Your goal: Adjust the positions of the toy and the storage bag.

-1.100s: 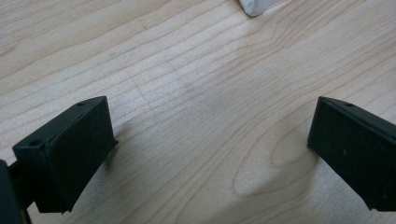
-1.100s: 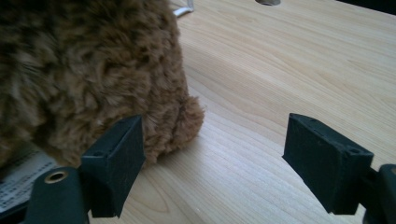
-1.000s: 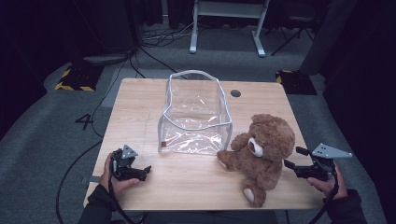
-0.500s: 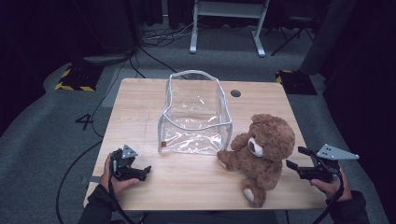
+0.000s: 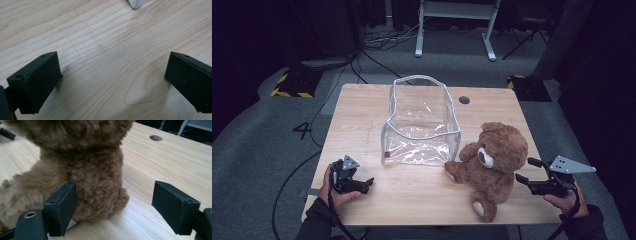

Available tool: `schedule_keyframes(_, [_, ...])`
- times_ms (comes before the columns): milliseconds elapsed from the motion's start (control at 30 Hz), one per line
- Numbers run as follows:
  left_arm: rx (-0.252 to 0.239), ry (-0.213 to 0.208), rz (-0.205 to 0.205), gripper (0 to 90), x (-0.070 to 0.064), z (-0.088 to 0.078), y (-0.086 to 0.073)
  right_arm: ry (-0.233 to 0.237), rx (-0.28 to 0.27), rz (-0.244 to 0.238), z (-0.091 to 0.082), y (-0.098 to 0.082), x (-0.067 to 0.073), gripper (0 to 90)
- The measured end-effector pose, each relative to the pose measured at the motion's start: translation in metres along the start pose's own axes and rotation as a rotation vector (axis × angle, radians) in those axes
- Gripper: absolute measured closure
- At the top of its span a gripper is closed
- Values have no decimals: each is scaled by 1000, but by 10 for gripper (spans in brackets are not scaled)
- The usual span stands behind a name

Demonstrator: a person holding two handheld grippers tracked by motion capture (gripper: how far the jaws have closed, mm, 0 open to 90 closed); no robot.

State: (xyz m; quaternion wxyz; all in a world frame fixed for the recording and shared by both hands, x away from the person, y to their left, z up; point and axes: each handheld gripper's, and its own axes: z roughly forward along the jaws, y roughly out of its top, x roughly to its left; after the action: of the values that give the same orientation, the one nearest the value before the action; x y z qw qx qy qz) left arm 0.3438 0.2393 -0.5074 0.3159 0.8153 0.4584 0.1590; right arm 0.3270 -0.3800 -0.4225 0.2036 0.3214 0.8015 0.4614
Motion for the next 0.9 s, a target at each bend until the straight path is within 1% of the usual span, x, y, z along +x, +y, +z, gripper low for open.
schedule_keyframes(167, [0,0,0,6,0,0,0,16,-6,-11,1,4,5,203])
schedule_keyframes(367, [0,0,0,6,0,0,0,34,-13,-11,4,7,8,203])
schedule_keyframes(467, [0,0,0,6,0,0,0,33,-12,-12,4,8,9,204])
schedule_keyframes(600, [0,0,0,6,0,0,0,48,-25,-6,4,11,12,201])
schedule_keyframes(667, [0,0,0,6,0,0,0,42,-22,-9,5,12,13,195])
schedule_keyframes(733, [0,0,0,6,0,0,0,47,-26,-8,5,12,13,194])
schedule_keyframes(800, [0,0,0,6,0,0,0,63,-34,-6,7,14,15,189])
schedule_keyframes(900, [0,0,0,6,0,0,0,72,-37,-12,7,15,17,189])
